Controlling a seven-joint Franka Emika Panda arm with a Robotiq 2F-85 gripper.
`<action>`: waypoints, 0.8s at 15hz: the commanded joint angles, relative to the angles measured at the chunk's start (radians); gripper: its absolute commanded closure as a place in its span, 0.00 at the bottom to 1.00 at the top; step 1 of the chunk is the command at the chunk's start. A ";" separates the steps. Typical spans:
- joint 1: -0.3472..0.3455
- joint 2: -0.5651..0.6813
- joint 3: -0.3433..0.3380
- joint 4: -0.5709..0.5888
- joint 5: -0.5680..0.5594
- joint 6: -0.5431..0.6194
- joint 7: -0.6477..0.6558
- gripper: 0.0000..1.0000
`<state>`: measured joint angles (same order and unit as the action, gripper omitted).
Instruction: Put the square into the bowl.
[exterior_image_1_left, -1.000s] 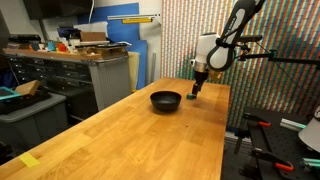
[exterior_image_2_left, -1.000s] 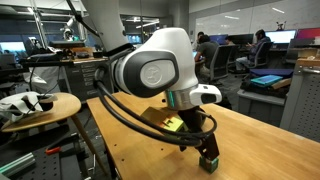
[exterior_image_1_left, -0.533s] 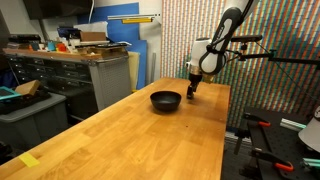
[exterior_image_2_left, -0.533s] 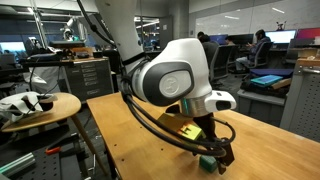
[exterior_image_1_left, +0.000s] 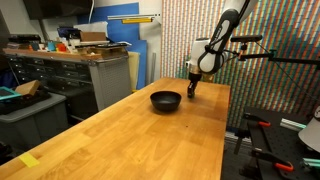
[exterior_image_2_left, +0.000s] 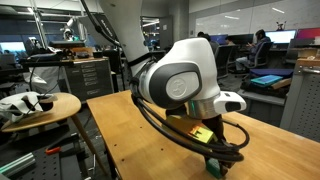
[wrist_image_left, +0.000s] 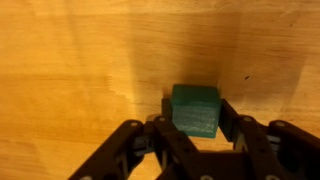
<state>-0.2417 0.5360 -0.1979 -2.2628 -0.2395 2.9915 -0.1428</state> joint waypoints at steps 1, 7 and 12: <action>-0.029 -0.010 0.025 0.010 0.023 -0.029 -0.058 0.77; -0.053 -0.056 0.064 0.021 0.038 -0.165 -0.116 0.77; -0.032 -0.097 0.085 0.105 0.082 -0.357 -0.137 0.77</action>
<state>-0.2755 0.4797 -0.1287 -2.2060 -0.1877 2.7376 -0.2435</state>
